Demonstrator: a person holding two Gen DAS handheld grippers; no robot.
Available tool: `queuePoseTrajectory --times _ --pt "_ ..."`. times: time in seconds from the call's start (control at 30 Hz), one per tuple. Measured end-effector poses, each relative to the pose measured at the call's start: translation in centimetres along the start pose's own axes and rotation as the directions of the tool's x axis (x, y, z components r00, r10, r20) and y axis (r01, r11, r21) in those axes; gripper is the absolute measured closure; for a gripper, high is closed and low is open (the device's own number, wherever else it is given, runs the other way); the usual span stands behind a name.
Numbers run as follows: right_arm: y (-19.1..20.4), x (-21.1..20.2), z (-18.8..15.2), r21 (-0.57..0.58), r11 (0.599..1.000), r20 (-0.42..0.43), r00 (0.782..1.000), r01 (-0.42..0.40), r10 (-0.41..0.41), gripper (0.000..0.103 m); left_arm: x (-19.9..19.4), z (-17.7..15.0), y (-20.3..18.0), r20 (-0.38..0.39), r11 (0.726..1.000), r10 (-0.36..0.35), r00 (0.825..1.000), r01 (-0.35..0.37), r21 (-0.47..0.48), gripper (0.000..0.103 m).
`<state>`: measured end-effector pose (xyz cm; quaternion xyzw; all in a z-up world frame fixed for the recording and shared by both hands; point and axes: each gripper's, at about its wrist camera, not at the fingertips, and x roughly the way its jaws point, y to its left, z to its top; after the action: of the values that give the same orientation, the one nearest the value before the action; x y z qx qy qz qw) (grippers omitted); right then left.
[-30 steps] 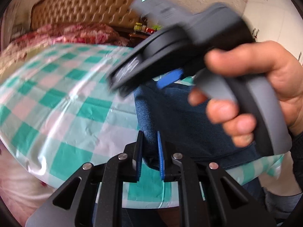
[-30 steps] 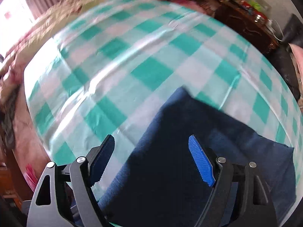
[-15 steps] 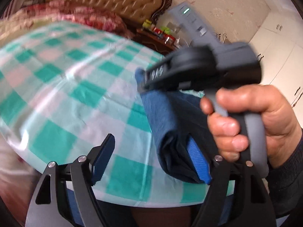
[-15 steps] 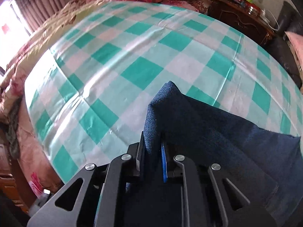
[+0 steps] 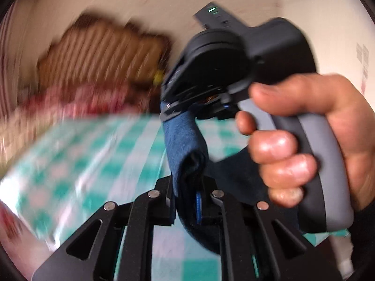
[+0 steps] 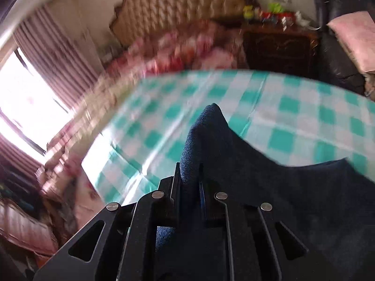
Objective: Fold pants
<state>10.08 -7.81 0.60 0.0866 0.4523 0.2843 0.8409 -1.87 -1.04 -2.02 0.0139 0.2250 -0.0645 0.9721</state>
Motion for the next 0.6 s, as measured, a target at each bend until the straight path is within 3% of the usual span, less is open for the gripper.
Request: queuePoseTrajectory --times 0.13,0.3,0.5,0.57,0.6 --pt "-7.2 -8.9 -0.9 0.096 0.995 0.116 0.993 -0.022 0.011 0.09 -0.2 1.9 -9.4 0.1 0.977 -0.049 0.994 0.027 0.21 0.092" --pt "-18.7 -14.6 -6.7 0.265 0.962 0.137 0.985 0.064 -0.103 0.09 2.7 -1.2 -21.2 0.055 0.898 -0.148 0.987 0.111 0.425 0.092" --pt "-29.7 -12.8 -14.2 0.42 0.902 0.026 0.992 0.101 -0.123 0.091 7.0 -9.1 -30.3 -0.046 0.768 -0.171 0.984 0.162 0.62 0.091" --pt "-31.6 -10.9 -15.7 0.427 0.896 -0.023 0.992 0.121 -0.123 0.091 8.3 -11.4 -31.5 -0.061 0.731 -0.15 0.987 0.152 0.665 0.086" --pt "-32.0 -10.2 -16.2 0.427 0.896 -0.04 0.992 0.123 -0.117 0.091 9.0 -12.6 -32.1 -0.051 0.707 -0.13 0.99 0.129 0.696 0.075"
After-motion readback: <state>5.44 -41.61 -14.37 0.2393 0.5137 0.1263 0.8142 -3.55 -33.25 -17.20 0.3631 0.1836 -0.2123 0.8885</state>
